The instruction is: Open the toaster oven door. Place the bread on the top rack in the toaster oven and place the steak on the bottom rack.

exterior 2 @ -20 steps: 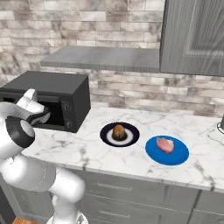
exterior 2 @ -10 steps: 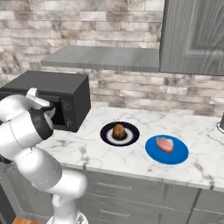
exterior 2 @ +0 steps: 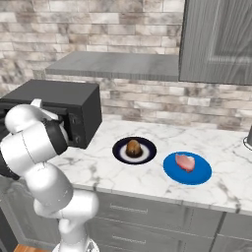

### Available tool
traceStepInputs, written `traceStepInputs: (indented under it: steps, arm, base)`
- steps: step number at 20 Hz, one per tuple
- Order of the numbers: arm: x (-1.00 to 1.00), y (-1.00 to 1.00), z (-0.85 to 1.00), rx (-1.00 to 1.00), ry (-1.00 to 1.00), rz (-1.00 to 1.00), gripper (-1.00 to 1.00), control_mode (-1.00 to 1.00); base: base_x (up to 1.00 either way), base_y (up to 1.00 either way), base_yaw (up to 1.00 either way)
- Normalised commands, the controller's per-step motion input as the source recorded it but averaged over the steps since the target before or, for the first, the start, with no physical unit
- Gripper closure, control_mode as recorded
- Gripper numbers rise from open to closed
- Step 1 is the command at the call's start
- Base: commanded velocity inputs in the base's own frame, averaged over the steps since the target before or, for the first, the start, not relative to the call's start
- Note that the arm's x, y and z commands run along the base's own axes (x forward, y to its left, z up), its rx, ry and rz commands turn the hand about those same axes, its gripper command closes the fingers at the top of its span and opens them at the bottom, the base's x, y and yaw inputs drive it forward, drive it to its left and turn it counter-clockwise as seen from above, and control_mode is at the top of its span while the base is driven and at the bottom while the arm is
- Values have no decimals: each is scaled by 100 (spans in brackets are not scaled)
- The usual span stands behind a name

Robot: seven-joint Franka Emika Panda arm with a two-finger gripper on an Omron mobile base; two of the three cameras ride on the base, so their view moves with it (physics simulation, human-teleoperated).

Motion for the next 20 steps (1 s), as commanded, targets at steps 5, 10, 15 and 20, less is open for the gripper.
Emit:
traceStepInputs:
  steps: [5, 10, 15, 20]
  arm:
    - [0, 16, 0, 0, 0, 0, 100, -100]
    - [-28, 37, 0, -1, -3, 0, 100, -100]
    - [-71, 57, 0, -8, 0, 0, 100, -100]
    - [-74, 53, -14, -14, 13, 0, 100, -100]
  base:
    - [0, 0, 0]
    - [0, 0, 0]
    - [0, 0, 0]
    - [0, 0, 0]
